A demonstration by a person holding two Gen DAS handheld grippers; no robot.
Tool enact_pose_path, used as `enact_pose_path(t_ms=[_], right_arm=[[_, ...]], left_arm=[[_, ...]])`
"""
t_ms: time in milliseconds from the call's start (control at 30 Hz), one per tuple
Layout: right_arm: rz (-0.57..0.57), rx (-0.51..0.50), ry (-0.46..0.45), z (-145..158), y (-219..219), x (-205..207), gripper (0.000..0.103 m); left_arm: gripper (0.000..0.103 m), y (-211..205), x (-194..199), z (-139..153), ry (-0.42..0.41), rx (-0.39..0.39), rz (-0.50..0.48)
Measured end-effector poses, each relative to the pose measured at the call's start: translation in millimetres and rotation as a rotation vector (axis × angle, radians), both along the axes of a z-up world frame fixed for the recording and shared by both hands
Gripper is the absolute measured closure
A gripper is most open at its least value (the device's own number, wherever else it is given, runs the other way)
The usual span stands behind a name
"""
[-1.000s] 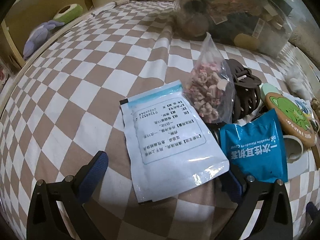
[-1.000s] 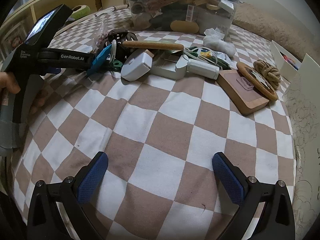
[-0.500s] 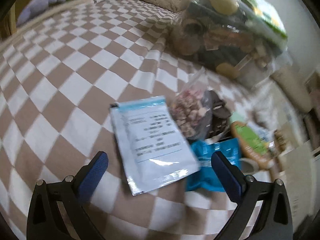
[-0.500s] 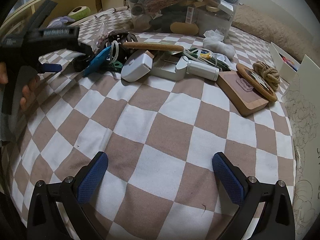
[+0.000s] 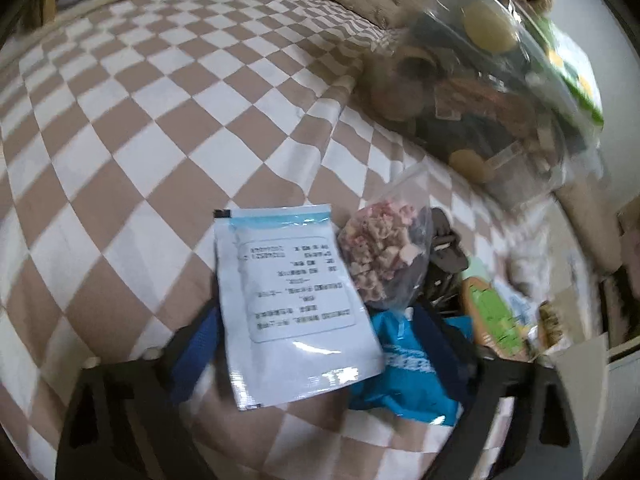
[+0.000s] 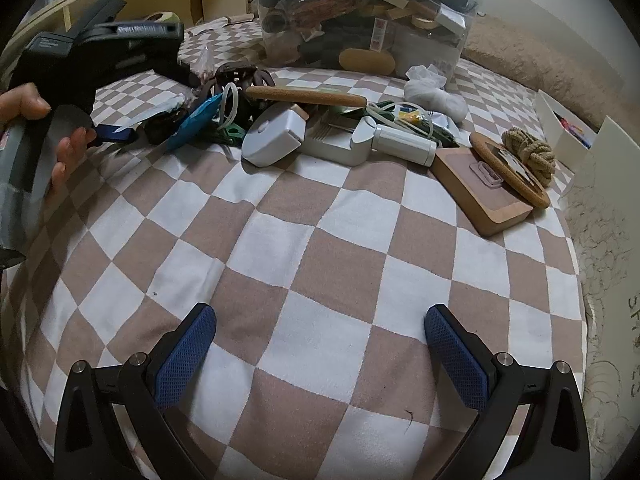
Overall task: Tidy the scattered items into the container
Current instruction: 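Lower the left tool toward the white sachet while the right tool approaches the tape measure, then position the right gripper around the white tape measure and the left around the sachet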
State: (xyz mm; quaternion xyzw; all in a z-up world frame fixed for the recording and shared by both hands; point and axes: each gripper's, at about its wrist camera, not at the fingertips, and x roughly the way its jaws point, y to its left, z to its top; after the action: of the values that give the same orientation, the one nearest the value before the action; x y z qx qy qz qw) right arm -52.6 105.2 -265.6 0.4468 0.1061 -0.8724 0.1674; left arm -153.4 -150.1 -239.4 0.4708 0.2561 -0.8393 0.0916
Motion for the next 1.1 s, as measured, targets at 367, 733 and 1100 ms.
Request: enact_pose_path(t_ms=[367,733,1100], right_arm=[[0.093,-0.018,0.130,46.4,-28.5,-2.0,0.000],[0.121,0.090,0.135,43.3,-59.0,-58.5,0.028],[0.141,0.218,0.133,13.2,-82.7,-80.3,0.028]], left_arm=[[0.049,-6.7,8.9,2.3,0.000,-0.067,-0.070],[0.074,-22.5,24.1,17.3,0.065,-0.009,-0.084],[0.067,-40.5,32.6,18.4,0.074,0.012,-0.030]])
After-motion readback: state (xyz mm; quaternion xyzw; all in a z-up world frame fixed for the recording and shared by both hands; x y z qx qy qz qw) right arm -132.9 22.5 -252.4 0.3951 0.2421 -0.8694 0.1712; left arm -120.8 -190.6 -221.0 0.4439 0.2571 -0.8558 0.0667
